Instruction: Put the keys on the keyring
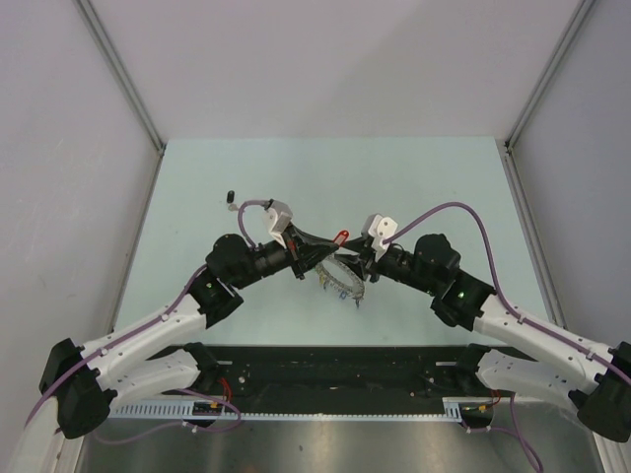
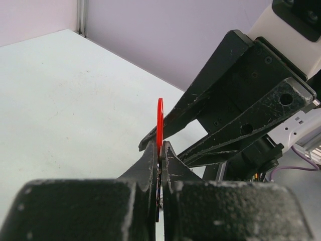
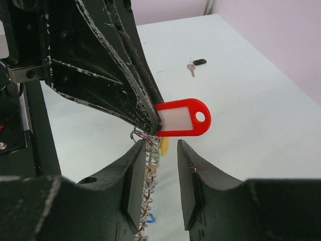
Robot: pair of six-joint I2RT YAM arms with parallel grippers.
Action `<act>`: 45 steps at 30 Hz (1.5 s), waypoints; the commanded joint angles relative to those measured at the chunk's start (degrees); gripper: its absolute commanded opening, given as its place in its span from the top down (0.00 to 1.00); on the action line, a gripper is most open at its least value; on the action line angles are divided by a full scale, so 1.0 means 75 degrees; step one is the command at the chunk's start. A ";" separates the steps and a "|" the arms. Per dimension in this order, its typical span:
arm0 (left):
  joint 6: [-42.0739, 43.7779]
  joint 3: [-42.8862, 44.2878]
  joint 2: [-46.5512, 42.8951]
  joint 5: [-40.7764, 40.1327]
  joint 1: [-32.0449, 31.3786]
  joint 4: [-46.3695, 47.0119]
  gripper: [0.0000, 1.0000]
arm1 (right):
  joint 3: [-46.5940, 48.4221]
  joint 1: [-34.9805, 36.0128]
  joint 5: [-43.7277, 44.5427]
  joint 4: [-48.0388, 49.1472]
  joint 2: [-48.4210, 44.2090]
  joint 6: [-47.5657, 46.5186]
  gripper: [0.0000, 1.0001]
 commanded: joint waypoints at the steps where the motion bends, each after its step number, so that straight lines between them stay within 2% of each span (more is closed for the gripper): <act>1: -0.0230 0.0253 -0.0095 -0.0088 -0.0066 0.0599 1.00 | 0.0012 0.0101 -0.0089 0.0383 0.0019 0.0014 0.64; 9: -0.0382 0.0253 -0.0071 -0.0146 -0.0171 0.0739 1.00 | 0.0012 0.0277 0.0402 0.0477 0.0159 -0.0150 0.65; 15: -0.0370 0.0253 -0.0130 -0.0205 -0.0195 0.0692 1.00 | 0.0012 0.0546 0.1023 0.0349 0.0206 -0.0419 0.83; 26: -0.0441 0.0288 -0.0106 -0.0193 -0.0347 0.0774 1.00 | 0.0001 0.0793 0.1633 0.0594 0.0311 -0.0525 0.84; 28: -0.0441 0.0276 -0.0141 -0.0205 -0.0359 0.0763 1.00 | 0.0012 0.0816 0.1902 0.0618 0.0312 -0.0525 0.88; 30: -0.0418 0.0241 -0.0188 -0.0298 -0.0359 0.0751 1.00 | 0.0012 0.0816 0.2043 0.0606 0.0312 -0.0525 0.99; 31: -0.0394 0.0241 -0.0246 -0.0357 -0.0359 0.0716 1.00 | 0.0012 0.0828 0.2125 0.0606 0.0312 -0.0513 1.00; 38: -0.0335 0.0054 -0.0551 -0.0732 -0.0359 0.0680 1.00 | 0.0012 0.0839 0.2652 0.0758 0.0206 -0.0256 1.00; 45: -0.0663 -0.0543 -0.0950 -0.1634 -0.0359 0.0774 1.00 | -0.0268 0.0828 0.2817 0.1391 -0.0180 0.0107 1.00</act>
